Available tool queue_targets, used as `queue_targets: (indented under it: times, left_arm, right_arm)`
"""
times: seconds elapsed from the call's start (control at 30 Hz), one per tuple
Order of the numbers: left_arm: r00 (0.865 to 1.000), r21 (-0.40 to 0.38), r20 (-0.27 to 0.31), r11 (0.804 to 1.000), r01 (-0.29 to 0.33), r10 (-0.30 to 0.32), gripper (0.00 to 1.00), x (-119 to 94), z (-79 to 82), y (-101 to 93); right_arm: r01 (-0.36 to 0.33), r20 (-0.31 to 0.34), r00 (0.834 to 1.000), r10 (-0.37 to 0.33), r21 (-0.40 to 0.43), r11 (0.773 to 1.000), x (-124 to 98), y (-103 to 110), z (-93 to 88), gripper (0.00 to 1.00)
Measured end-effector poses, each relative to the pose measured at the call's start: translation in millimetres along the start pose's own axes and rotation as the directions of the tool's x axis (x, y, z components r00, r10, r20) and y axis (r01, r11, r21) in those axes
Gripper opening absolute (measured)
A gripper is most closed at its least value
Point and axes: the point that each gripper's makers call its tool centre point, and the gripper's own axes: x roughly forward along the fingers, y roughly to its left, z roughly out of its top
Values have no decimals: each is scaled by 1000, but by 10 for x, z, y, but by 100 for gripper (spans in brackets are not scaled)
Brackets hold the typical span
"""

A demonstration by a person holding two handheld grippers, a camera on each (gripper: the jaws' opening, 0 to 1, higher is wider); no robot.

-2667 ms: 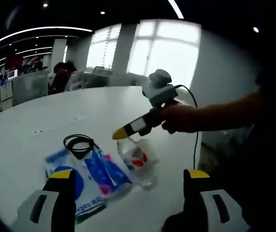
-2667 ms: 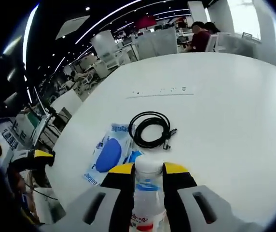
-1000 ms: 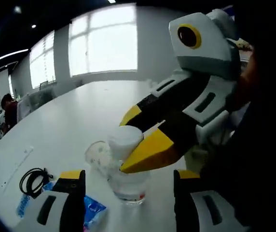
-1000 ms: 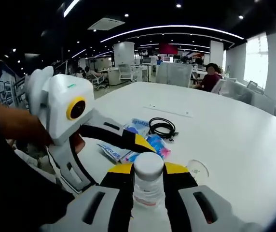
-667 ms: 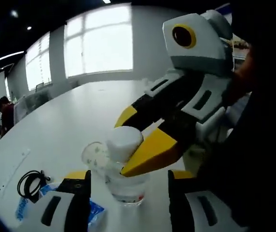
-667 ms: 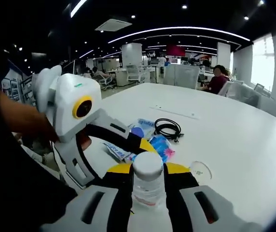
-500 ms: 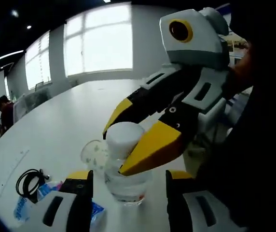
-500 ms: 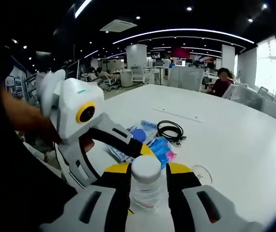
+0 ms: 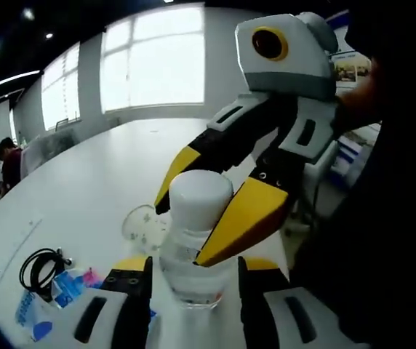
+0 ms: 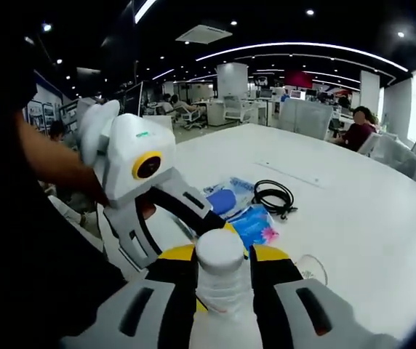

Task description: Arrange the tabletop items into an orderly group along one side of the table until the central work area is clear of visible clutter.

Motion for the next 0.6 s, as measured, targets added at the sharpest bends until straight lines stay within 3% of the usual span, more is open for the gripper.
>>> queue_targets:
  times: [0.23,0.33,0.6]
  left_arm:
    - [1000,-1,-14,1000,5,-5,42,81,-104,-19]
    - [1000,0,6,1000,4,-4,40,112,-93,-29]
    - [1000,32,23,999,5,-6,40,141,-76,-33]
  right_arm:
    - [-4,16,1000,5,-36,999,21,26,-7,20]
    - [1,31,1000,2,-94,996,19,31,6,20]
    - [4,63,998,0,-71,997,12,3,23,19]
